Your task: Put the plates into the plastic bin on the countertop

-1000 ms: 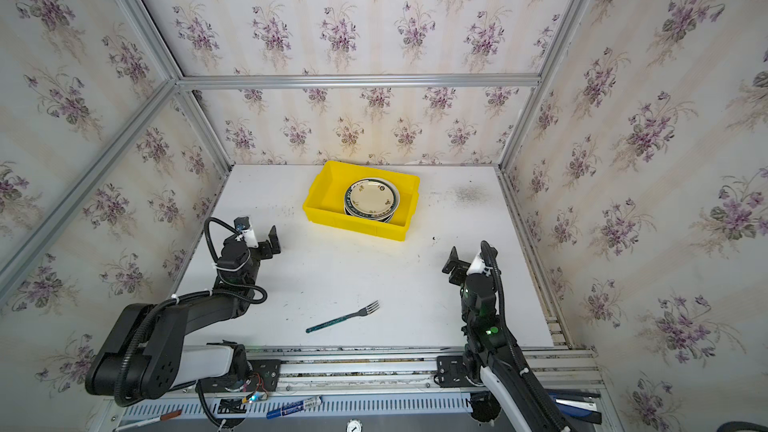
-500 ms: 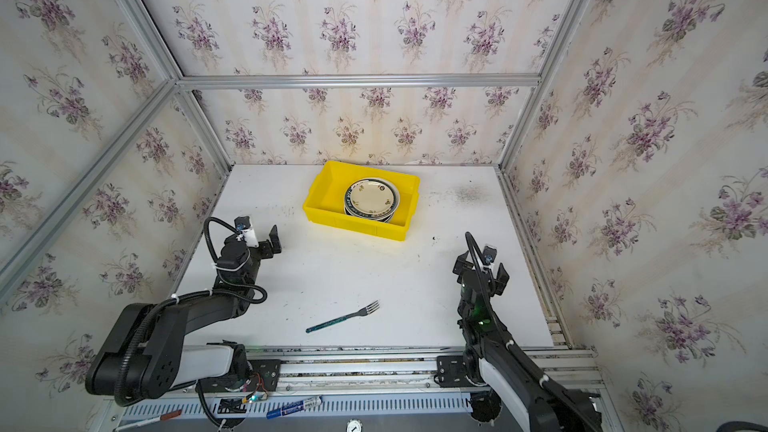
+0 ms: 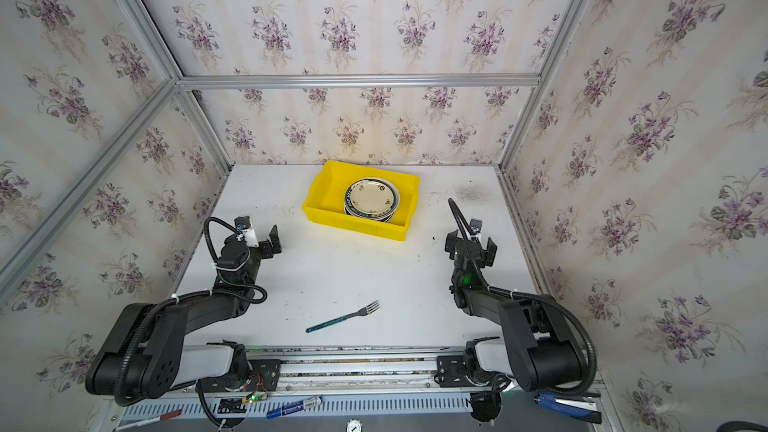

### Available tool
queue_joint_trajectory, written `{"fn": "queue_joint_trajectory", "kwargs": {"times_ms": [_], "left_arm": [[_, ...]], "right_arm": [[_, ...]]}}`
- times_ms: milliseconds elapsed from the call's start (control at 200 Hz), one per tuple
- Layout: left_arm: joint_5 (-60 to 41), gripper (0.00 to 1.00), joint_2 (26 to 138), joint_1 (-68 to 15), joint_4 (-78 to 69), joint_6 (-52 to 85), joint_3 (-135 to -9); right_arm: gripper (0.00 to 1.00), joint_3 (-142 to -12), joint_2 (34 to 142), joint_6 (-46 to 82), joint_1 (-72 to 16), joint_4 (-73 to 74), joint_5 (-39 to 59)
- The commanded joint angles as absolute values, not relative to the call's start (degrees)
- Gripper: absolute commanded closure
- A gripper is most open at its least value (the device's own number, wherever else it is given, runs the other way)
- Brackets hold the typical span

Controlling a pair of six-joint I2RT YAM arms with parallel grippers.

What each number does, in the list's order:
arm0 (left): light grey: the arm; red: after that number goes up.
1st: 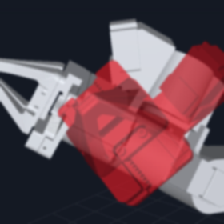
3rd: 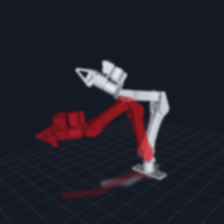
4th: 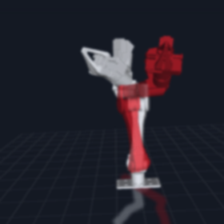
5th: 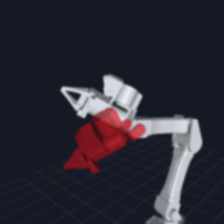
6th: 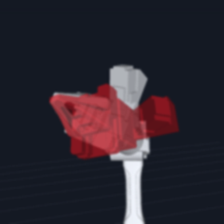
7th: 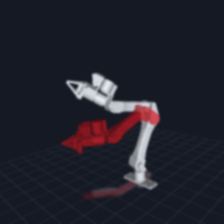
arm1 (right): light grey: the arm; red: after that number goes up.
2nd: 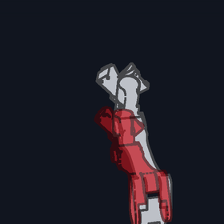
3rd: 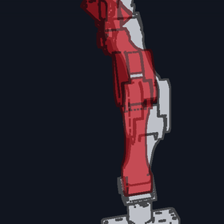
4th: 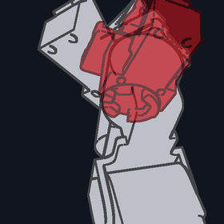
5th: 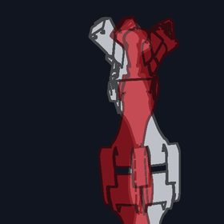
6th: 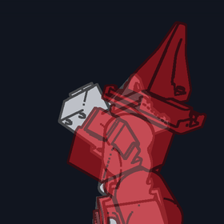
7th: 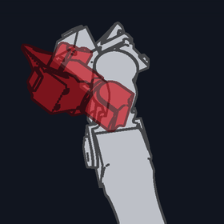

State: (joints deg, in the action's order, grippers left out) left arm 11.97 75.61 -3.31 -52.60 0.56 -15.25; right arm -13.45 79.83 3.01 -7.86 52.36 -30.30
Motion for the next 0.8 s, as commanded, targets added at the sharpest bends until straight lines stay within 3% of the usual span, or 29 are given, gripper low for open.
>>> {"fn": "queue_joint_trajectory", "kwargs": {"times_ms": [0,90,230,290,355,410,470,540,605,795], "left_arm": [[11.88,0.0,75.59,-3.28,-54.32,-0.24,-15.64],[11.86,0.0,75.59,-3.26,-54.31,-0.23,-15.64],[11.8,0.0,75.59,-3.3,-54.32,-0.18,-15.64],[11.83,0.0,75.58,-3.25,-54.32,-0.2,-15.64],[11.8,0.0,75.59,-3.26,-54.31,-0.22,-15.64],[11.87,0.0,75.59,-3.3,-54.38,-0.22,-15.64],[11.82,0.0,75.58,-3.3,-54.23,-0.18,-15.64],[11.81,0.0,75.59,-3.28,-54.28,-0.19,-15.64],[11.81,0.0,75.59,-3.25,-54.31,-0.19,-15.64],[11.78,0.0,75.8,-3.26,-54.23,-0.22,-15.82]], "right_arm": [[0.0,-12.22,85.26,-2.28,-8.14,70.44,-29.83],[0.0,-15.77,81.94,-0.71,-7.16,57.45,-25.07],[0.0,-19.82,85.24,-2.0,-6.06,52.93,-17.5],[0.0,-19.21,91.08,-3.24,-5.92,62.35,-18.73],[0.0,-21.13,87.01,-1.31,-5.86,50.73,-17.63],[0.0,-19.74,90.14,-2.39,-5.27,59.82,-17.54],[0.0,-21.19,87.4,-0.93,-5.16,52.2,-17.13],[0.0,-20.92,89.77,-1.86,-4.76,56.56,-16.64],[0.0,-22.18,87.84,-0.62,-4.53,50.11,-16.23],[0.0,-21.44,89.34,-1.52,-4.54,54.94,-16.17]]}}
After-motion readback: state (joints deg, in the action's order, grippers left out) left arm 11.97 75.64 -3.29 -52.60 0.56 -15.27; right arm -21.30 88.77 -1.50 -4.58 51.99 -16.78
